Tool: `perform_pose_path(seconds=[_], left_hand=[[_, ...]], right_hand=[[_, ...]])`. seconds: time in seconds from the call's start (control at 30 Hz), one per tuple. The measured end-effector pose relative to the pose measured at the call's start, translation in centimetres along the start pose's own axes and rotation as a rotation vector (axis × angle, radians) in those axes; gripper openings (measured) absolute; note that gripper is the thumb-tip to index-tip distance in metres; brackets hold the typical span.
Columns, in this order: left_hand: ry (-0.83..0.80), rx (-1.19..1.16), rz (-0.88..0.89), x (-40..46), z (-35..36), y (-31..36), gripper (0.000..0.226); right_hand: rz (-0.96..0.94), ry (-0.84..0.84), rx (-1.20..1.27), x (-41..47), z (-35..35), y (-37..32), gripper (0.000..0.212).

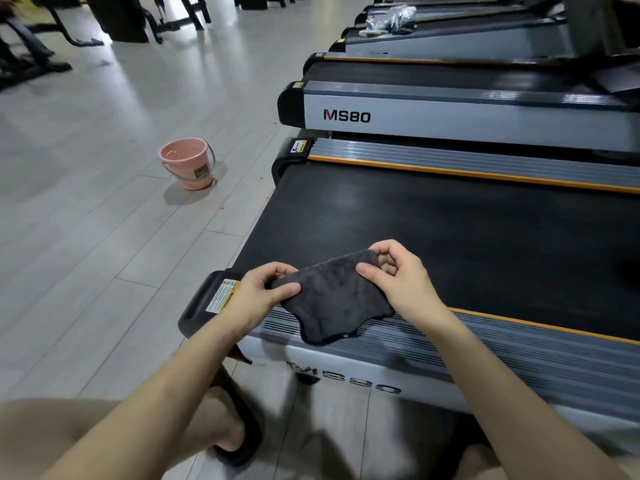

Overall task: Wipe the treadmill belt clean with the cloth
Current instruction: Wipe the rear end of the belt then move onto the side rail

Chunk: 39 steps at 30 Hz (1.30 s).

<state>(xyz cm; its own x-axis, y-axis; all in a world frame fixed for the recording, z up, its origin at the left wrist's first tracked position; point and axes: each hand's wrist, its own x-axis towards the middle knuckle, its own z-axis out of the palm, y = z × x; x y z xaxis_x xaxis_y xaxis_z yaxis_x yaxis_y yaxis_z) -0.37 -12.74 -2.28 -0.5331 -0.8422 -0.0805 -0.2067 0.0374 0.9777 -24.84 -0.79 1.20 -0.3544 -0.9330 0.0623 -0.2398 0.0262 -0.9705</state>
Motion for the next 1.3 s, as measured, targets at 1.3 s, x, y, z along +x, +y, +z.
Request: perform_pose_path(seconds=[1.3], left_hand=[[-0.341,1.363,-0.01,1.4,2.3,-5.4,0.061]], right_hand=[[0.011,-0.307,-1.112,-2.1,3.3,9.7,0.062]])
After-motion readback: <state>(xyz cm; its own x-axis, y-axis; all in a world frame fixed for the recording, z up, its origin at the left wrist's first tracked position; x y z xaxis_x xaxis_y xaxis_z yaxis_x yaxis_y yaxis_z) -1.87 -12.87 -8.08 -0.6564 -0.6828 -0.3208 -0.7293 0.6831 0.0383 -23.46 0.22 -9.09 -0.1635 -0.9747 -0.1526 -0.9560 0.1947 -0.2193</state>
